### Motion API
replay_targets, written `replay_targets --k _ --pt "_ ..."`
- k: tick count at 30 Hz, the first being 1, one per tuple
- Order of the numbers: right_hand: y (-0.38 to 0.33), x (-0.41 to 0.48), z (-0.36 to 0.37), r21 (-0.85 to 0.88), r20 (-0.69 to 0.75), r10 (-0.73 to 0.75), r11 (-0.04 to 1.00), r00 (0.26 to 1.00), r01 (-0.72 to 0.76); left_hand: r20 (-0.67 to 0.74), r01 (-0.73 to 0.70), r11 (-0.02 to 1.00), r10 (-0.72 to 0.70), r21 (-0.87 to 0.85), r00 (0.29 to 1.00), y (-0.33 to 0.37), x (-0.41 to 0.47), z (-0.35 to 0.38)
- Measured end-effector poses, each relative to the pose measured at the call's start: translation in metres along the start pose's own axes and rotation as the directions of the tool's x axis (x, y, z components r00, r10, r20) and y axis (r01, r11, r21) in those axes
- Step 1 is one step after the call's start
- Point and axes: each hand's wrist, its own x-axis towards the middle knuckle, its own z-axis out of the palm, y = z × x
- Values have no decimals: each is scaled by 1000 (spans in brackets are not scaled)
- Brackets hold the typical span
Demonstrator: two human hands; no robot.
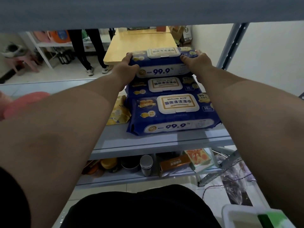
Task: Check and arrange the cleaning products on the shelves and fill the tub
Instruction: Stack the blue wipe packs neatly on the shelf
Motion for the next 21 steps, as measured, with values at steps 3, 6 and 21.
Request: replay_targets --k 3,6,21 --pt "-3 -11 4 -42 -12 31 999 999 -32 1 12 997 -12 72 1000 -2 2 1" --pt "1 -12 6 -134 -39 43 990 998 -48 -8 -18 996 19 89 1000 -2 1 3" --pt "9 -19 9 -486 -70 25 872 997 -56 126 -12 907 -45 420 991 -5 -13 15"
